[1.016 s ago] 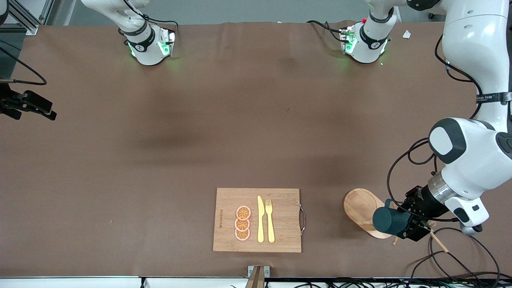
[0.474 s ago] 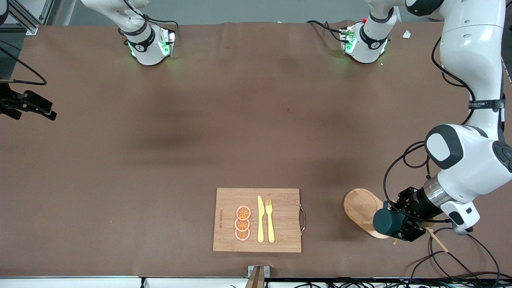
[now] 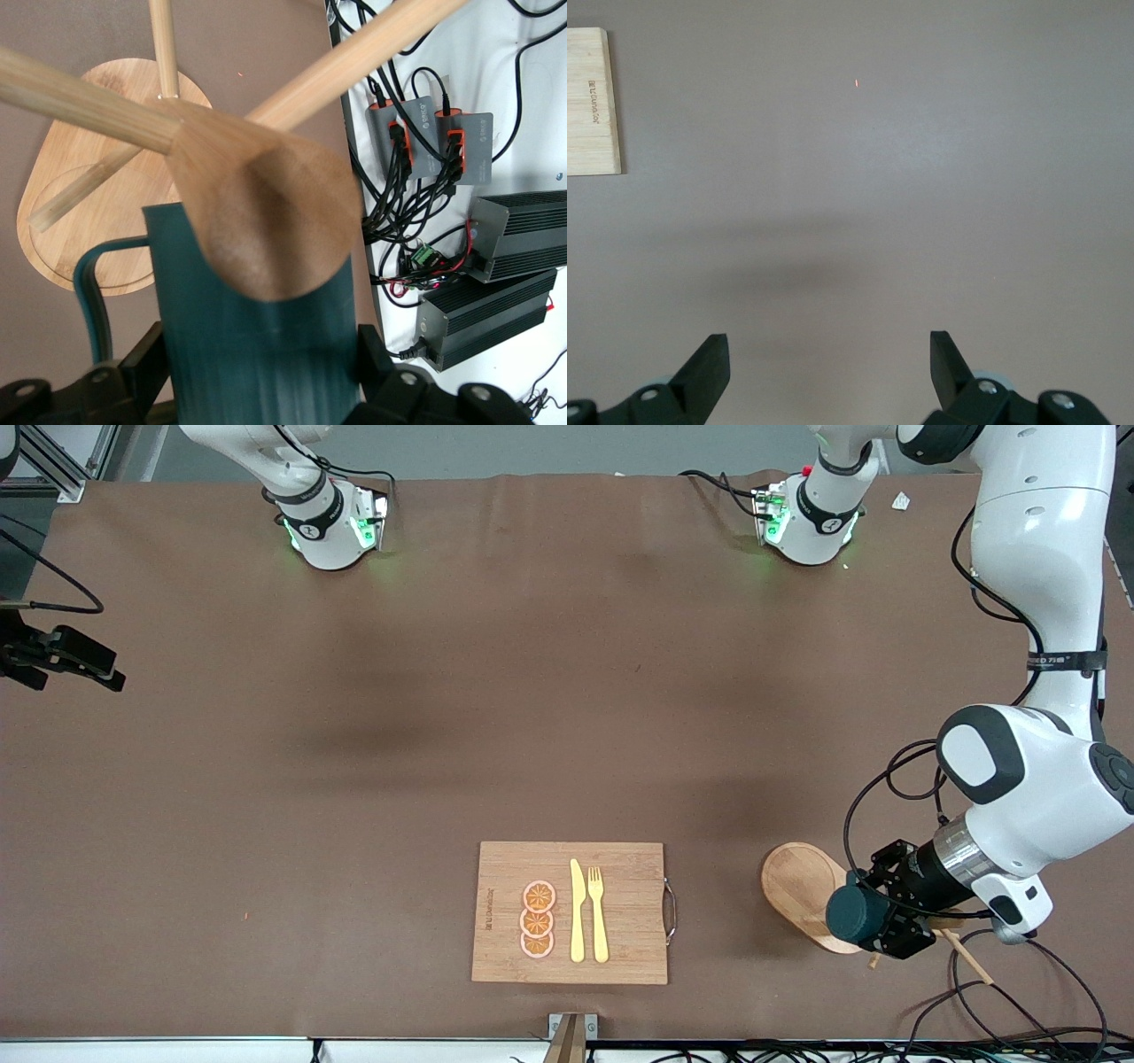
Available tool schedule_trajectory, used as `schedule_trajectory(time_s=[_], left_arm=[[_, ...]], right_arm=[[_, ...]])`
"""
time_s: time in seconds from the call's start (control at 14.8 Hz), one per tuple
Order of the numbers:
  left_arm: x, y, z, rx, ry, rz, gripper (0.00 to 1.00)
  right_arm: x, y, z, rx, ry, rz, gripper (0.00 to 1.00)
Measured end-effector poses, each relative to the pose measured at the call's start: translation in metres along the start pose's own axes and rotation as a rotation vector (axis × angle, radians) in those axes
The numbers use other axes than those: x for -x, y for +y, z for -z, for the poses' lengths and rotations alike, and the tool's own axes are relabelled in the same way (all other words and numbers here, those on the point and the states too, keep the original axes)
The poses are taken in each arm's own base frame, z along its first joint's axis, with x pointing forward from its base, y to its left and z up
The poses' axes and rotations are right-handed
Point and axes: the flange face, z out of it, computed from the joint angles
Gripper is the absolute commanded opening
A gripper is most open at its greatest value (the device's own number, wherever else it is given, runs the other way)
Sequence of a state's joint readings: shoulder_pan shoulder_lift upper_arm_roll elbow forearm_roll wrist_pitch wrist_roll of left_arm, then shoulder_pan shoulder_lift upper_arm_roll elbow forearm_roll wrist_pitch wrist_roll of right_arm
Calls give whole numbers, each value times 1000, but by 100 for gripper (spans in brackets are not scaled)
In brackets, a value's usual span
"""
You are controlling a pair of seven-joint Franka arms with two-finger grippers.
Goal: Transfer cup from left to right arm and place
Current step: 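Lift the teal mug off the stand with the left gripper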
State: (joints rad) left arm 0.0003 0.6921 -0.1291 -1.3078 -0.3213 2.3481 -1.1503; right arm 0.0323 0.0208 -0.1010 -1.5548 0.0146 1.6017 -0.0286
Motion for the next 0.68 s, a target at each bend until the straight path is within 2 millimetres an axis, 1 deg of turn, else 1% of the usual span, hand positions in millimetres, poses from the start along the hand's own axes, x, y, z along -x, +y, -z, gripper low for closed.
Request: schedule_trajectory(time_s=[0.14,0.47,0.54,0.68], left_arm=[[0,0,0,0,0,2,72],[3,1,0,1,-3,10,72],[6,2,-1,2,-8,18,72],[20,5,-1,3,-30,37,72]], right_arm=[[0,0,0,0,0,0,100],[0,0,0,0,0,0,100],[0,0,0,0,0,0,100],[0,0,0,0,0,0,100]])
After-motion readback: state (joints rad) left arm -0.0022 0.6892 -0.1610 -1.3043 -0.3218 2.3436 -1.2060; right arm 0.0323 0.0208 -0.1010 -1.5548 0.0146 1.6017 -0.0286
